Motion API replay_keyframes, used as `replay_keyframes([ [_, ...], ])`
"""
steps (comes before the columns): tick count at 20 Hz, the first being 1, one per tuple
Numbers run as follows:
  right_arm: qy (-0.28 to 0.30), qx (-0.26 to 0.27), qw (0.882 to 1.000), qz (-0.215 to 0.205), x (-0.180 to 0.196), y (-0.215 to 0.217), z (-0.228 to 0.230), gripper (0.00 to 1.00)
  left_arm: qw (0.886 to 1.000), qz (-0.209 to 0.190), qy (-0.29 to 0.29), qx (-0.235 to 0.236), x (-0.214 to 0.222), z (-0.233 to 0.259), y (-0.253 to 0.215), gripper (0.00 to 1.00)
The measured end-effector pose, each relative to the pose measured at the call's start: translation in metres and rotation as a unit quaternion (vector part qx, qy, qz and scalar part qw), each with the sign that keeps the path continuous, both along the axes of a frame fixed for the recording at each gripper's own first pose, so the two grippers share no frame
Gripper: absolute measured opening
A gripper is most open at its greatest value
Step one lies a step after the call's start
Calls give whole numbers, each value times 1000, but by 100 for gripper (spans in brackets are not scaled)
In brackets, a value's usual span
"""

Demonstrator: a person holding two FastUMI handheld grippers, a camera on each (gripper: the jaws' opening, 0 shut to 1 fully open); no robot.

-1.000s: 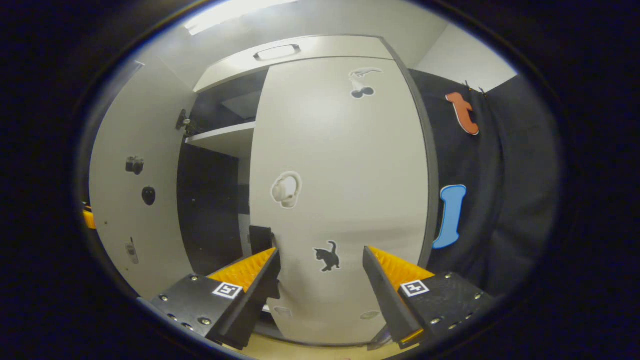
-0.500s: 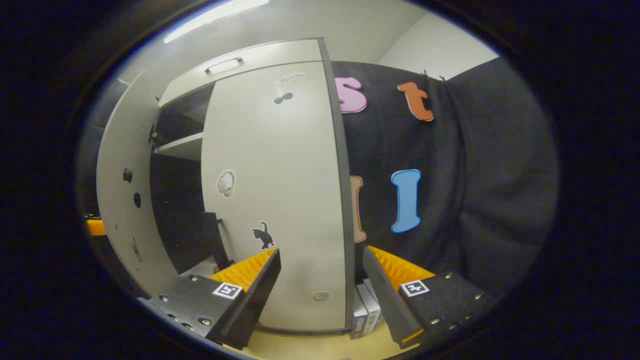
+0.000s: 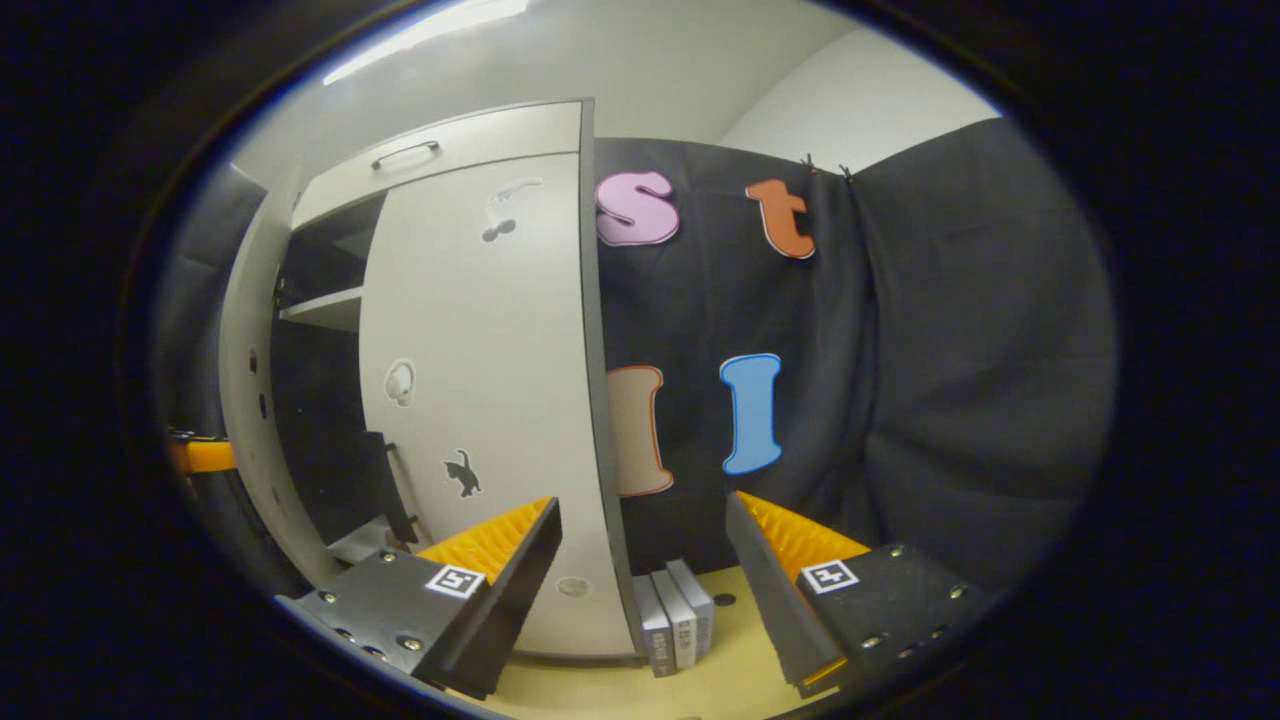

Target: Grab one shoe with the right hand and put it into the shoe cabinet, grab the other shoe with the left hand and put it into the shoe cabinet; then close the right door with the right hand and the left door with the left hand.

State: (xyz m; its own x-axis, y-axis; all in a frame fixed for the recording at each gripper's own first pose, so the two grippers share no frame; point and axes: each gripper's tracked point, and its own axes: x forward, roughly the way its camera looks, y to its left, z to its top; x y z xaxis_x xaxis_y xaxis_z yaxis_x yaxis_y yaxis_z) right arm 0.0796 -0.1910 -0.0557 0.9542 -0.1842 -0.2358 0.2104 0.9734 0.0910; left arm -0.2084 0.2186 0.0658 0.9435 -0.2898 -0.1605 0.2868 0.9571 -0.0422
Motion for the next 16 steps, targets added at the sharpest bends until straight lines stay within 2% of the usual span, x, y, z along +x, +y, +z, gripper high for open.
replay_keyframes([
  [2,-1,-7,1000,-3,-6,-5,3,99,1000,-3,2,1,7,-1,-5,99],
  [6,-1,-26,1000,-16,-18,-20,8,99,1000,-4,8,-18,20,-8,-16,100],
  [16,-1,-33,997,-64,-46,-66,13,99,1000,0,7,-23,56,-13,-37,100],
])
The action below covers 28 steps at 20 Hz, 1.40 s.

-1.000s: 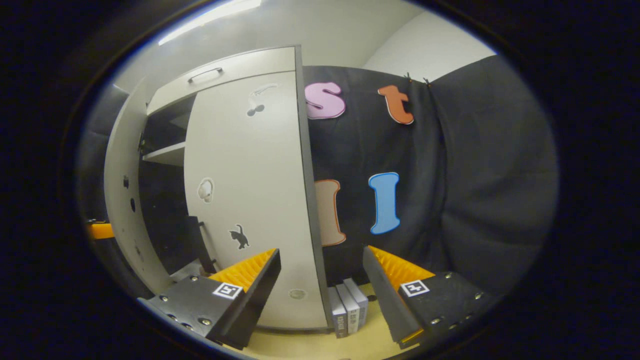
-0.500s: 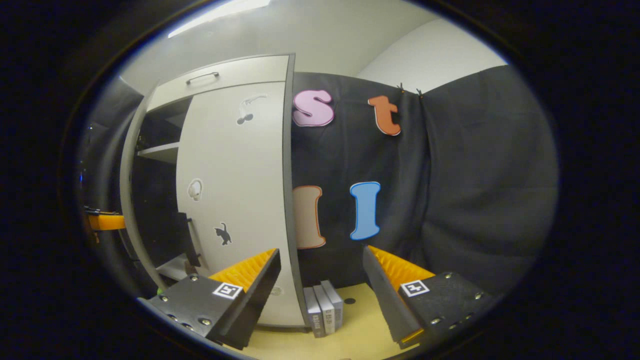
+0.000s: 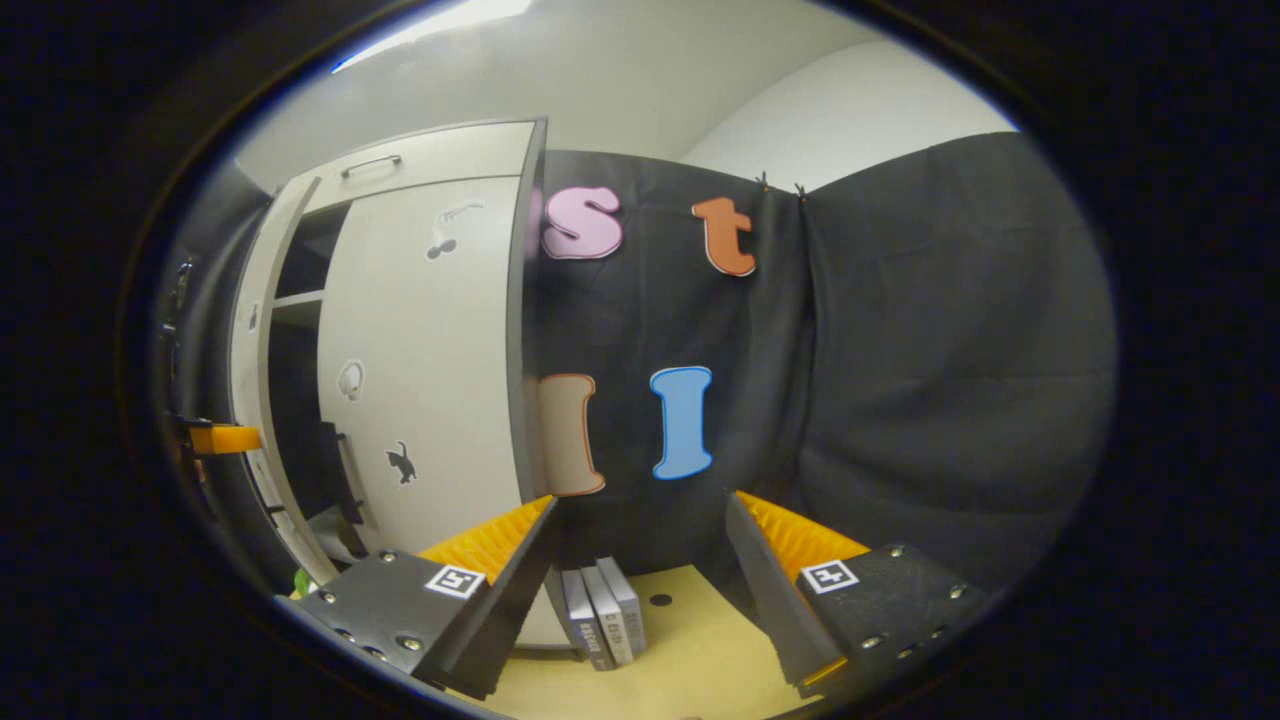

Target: Grab one shoe with the right hand and put it into the shoe cabinet, grab the other shoe with the left hand and put it into the shoe cabinet; then close the right door with the right hand and the left door with the left hand.

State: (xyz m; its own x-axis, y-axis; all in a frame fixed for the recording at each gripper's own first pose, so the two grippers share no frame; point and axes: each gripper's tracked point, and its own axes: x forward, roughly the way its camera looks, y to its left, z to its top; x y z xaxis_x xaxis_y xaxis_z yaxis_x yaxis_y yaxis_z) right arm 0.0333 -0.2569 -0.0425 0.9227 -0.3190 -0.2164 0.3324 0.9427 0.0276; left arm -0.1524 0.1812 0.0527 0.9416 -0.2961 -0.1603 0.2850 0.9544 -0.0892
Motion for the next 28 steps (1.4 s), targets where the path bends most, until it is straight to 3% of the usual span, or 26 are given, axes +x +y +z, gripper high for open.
replay_keyframes([
  [13,-1,-13,1000,-22,-5,-26,0,99,998,50,-5,28,33,-6,-9,100],
  [28,4,-11,1000,-15,-1,-27,-9,99,997,64,-7,40,45,-9,-10,100],
])
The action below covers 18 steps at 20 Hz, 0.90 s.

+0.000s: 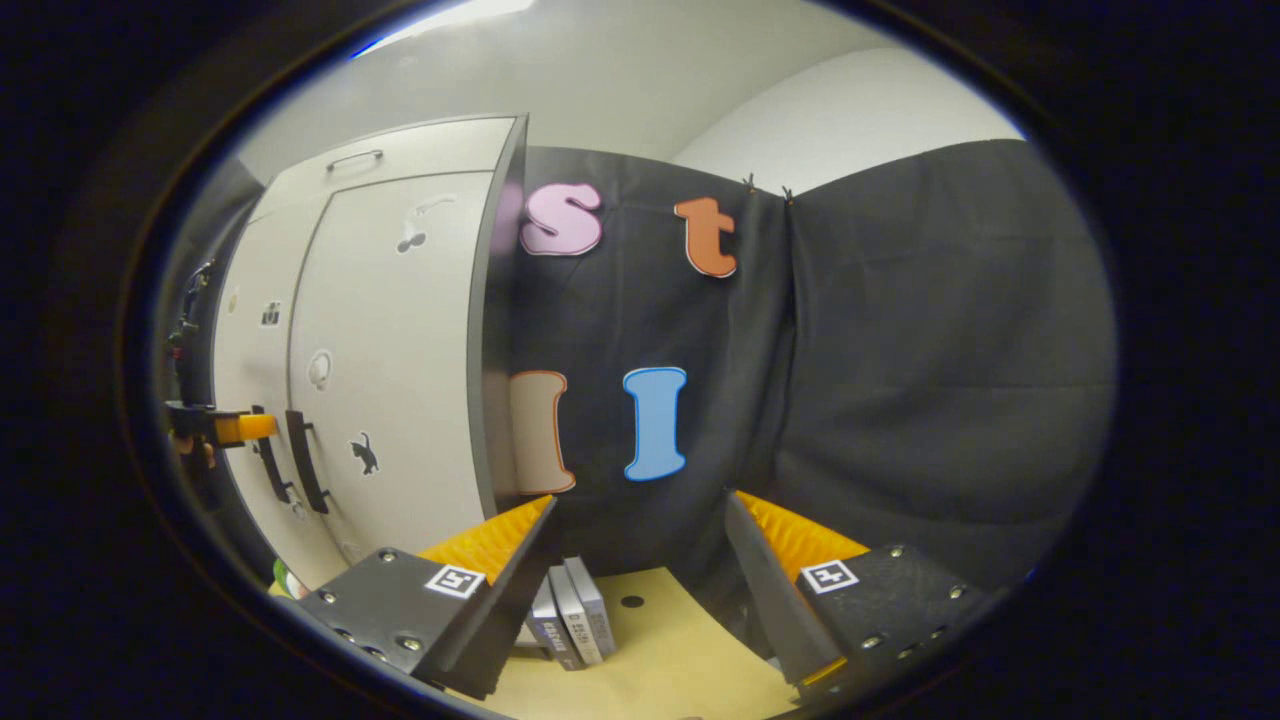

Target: Grab one shoe with the right hand and put it into the shoe cabinet, grab the other shoe with the left hand and put it into the shoe cabinet; then close the right door with the right hand and the left door with the left hand.

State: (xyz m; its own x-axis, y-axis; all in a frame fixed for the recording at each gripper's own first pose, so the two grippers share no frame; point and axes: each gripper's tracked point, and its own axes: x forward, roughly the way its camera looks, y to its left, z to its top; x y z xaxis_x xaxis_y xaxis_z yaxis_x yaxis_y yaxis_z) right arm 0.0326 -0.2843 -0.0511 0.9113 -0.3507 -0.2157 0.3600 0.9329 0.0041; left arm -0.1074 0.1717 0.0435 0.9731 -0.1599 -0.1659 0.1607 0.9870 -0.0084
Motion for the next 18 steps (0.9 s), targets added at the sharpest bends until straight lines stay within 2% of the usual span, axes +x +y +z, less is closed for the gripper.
replay_keyframes([
  [6,2,3,1000,8,5,6,-3,100,1000,2,0,1,0,0,0,100],
  [10,2,1,1000,30,13,23,1,100,1000,-9,8,-3,-8,-1,-2,100],
  [18,-16,8,995,103,41,95,27,99,999,32,-19,2,-86,53,45,99],
])
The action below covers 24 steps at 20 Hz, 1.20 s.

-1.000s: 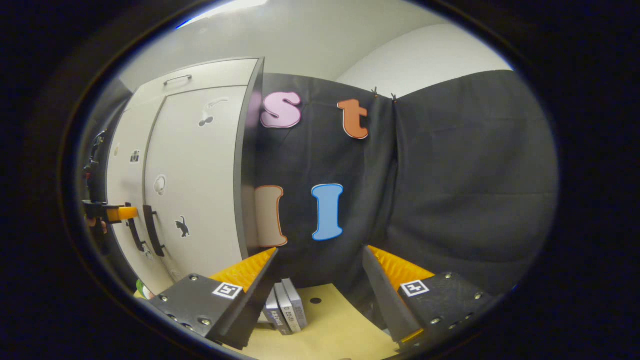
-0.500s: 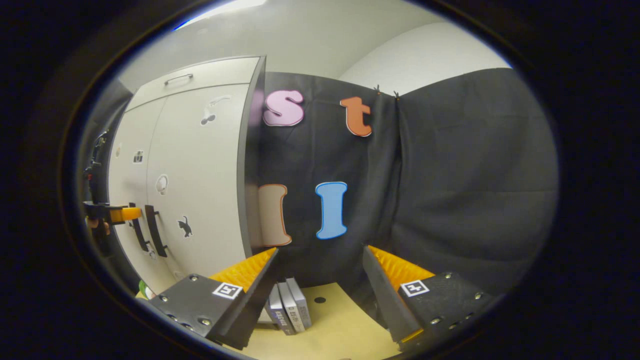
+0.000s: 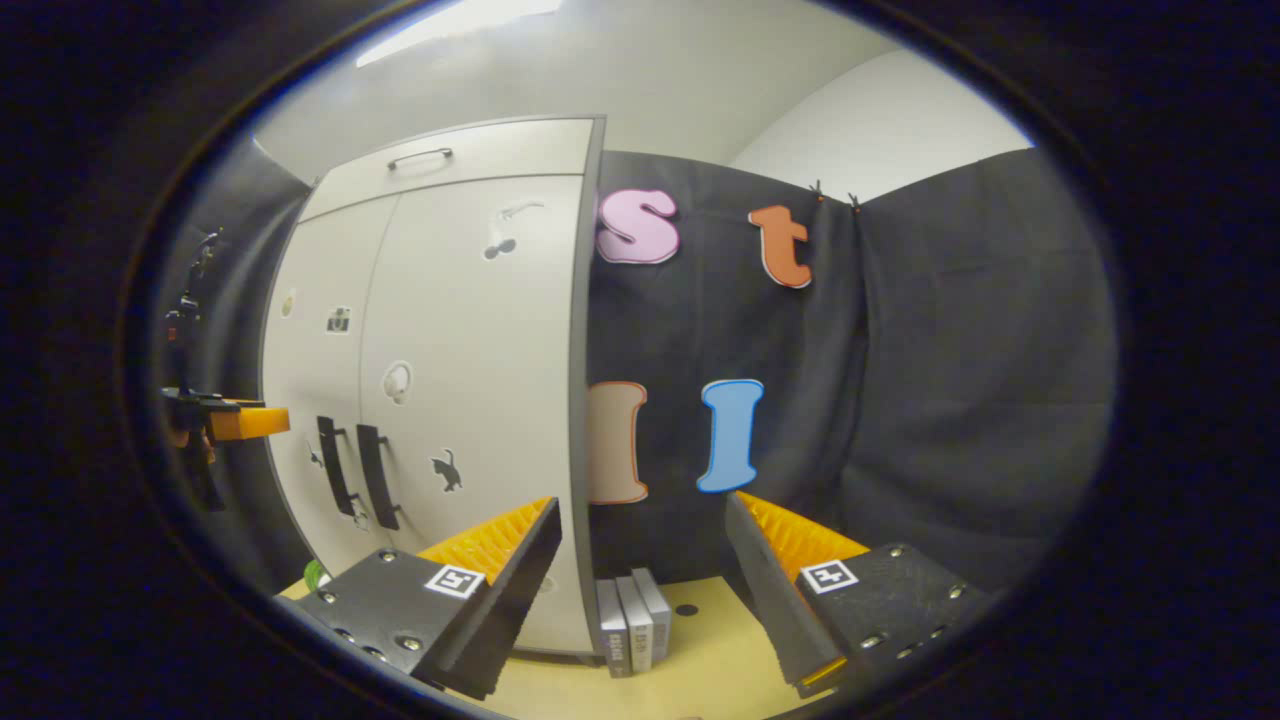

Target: Grab one shoe with the right hand and put it into the shoe cabinet, grab the other shoe with the left hand and put it into the shoe cabinet; then close the right door with the right hand and the left door with the left hand.

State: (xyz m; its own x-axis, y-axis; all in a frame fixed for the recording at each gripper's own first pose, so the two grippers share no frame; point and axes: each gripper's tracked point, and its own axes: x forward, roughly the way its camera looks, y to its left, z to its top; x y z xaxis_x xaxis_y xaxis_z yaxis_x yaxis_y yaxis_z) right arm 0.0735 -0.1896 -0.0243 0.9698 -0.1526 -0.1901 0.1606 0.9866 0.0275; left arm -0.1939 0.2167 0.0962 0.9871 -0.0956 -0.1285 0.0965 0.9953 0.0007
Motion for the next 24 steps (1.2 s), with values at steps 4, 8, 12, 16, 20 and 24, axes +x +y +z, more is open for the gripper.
replay_keyframes([
  [4,-5,14,1000,27,6,45,23,99,999,43,-10,6,-48,29,37,99],
  [8,-23,33,998,53,-2,86,54,99,997,71,-17,7,-91,47,58,99],
  [12,-38,40,996,71,-16,119,79,99,996,86,-25,11,-124,58,68,99],
  [16,-50,42,994,84,-28,142,92,99,995,91,-36,14,-144,65,67,99],
  [20,-55,37,994,82,-41,155,95,99,995,78,-54,7,-153,71,49,100],
  [24,-63,30,994,83,-55,166,100,99,995,67,-72,9,-157,73,26,100],
])
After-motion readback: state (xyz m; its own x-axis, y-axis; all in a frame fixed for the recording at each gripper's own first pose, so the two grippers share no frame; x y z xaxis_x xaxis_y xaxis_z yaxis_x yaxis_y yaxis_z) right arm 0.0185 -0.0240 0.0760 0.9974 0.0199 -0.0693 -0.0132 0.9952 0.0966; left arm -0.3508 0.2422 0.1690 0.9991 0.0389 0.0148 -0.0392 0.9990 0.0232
